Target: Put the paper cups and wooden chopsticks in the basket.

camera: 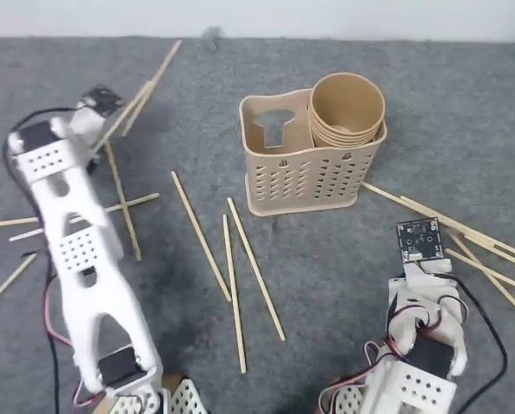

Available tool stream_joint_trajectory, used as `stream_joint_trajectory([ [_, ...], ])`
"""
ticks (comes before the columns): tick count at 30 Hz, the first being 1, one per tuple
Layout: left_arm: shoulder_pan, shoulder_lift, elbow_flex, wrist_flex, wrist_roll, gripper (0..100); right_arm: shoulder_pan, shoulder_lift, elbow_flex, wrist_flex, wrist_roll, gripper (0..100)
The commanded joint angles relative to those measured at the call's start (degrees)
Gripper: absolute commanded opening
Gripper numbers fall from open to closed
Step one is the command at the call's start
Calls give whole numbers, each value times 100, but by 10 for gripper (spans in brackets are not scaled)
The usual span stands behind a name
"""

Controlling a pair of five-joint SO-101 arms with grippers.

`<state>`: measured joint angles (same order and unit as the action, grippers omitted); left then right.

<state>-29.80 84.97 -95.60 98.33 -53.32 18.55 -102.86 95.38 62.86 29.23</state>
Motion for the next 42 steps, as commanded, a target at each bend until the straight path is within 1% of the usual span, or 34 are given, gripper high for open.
stream_joint_trajectory([
  [1, 343, -448, -57, 246, -9, 11, -22, 22, 114, -57, 44, 9],
  [12, 958, -448, -40, 273, 44, 11, -22, 22, 114, -66, 44, 9],
  [20, 1635, -501, 409, 264, -9, 11, -22, 22, 114, -66, 44, 9],
  [24, 1873, -677, 418, 264, 668, 11, -22, 22, 114, -66, 44, 9],
  [26, 1890, -826, 426, 264, 1108, 11, -22, 22, 114, -66, 53, 9],
  [28, 1881, -985, 549, 273, 1354, 11, -22, 22, 114, -66, 53, 9],
  [31, 1881, -1301, 1262, 273, 1415, 11, -22, 22, 114, -66, 53, 9],
  [34, 1960, -1864, 2563, 264, 1310, 11, -22, 22, 114, -66, 53, 9],
  [36, 2031, -2374, 3424, 255, 1134, 11, -22, 22, 114, -66, 53, 9],
  [39, 2154, -3349, 4576, 237, 1108, 11, -22, 22, 114, -66, 53, 9],
  [42, 2251, -4273, 5552, 88, 1363, 11, -22, 22, 114, -66, 53, 9],
])
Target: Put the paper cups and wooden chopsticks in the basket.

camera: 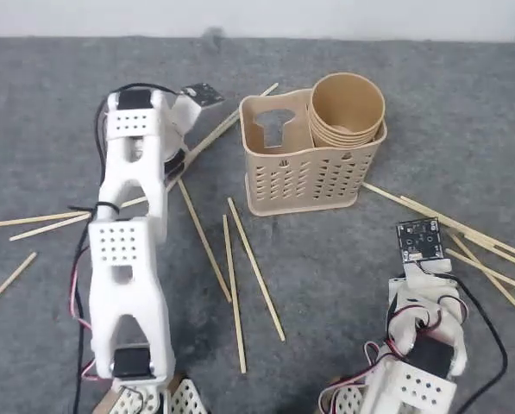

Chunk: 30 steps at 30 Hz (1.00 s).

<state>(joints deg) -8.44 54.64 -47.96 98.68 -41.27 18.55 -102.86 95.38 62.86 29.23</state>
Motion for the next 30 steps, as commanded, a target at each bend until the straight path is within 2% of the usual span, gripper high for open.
stream_joint_trajectory([
  [1, 132, -1495, 1051, -62, 325, 11, -22, 22, 114, -66, 53, 9],
  [4, 105, -2101, 1859, -448, 695, 11, -22, 22, 114, -57, 53, 9],
  [9, 79, -2796, 3011, -782, 826, 11, -22, 22, 114, -48, 53, 9],
  [22, -369, -5705, 5376, -1582, 2312, 12, -22, 22, 114, -31, 53, 9],
  [30, -624, -6945, 7468, -2857, 2752, 12, -13, 22, 114, -22, 53, 9],
])
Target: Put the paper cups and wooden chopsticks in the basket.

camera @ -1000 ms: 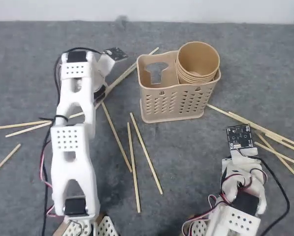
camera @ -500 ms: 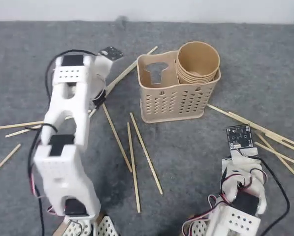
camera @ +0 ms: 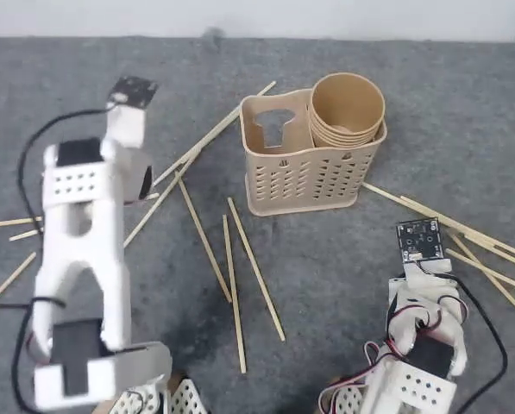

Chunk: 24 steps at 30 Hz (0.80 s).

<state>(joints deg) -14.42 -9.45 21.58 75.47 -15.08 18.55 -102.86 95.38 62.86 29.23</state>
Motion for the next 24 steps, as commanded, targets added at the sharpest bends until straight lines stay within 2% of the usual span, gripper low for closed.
stream_joint_trajectory([
  [1, -18, -615, 646, -651, 132, 13, -13, 22, 114, -22, 53, 9],
  [5, -9, -668, 532, -677, 220, 28, -13, 22, 114, -22, 53, 9],
  [9, 44, -202, -40, -659, 615, 146, -13, 22, 114, -22, 53, 9],
  [11, 202, 299, -444, -545, 615, 173, -13, 22, 114, -22, 53, 9],
  [16, 545, 2127, -2114, -62, 598, 172, -13, 22, 114, -22, 53, 9],
  [24, 853, 4624, -5446, 695, -70, 172, -13, 22, 114, -22, 53, 9],
])
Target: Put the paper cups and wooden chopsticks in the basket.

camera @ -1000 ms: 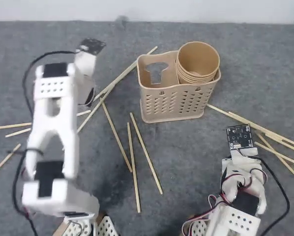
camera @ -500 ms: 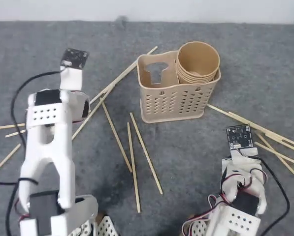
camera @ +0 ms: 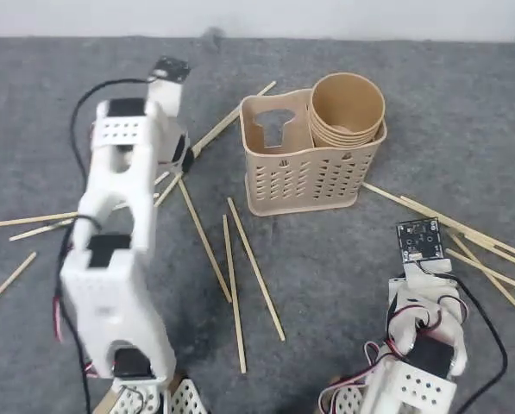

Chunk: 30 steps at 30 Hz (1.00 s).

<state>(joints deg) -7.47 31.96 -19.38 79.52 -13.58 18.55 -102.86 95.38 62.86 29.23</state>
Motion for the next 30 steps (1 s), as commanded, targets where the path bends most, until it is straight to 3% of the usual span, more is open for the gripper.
stream_joint_trajectory([
  [1, 211, 721, -1745, 387, -299, 172, -13, 22, 114, -22, 53, 9],
  [18, 536, 4519, -6844, 1275, -976, 173, -22, 22, 114, -31, 53, 9],
  [23, 607, 4774, -7240, 1591, -985, 160, -22, 22, 114, -22, 53, 9],
  [27, 589, 4782, -7310, 1609, -1002, 13, -22, 22, 114, -22, 53, 9],
  [30, 475, 4782, -7363, 1609, -1002, 14, -22, 22, 114, -13, 53, 9],
])
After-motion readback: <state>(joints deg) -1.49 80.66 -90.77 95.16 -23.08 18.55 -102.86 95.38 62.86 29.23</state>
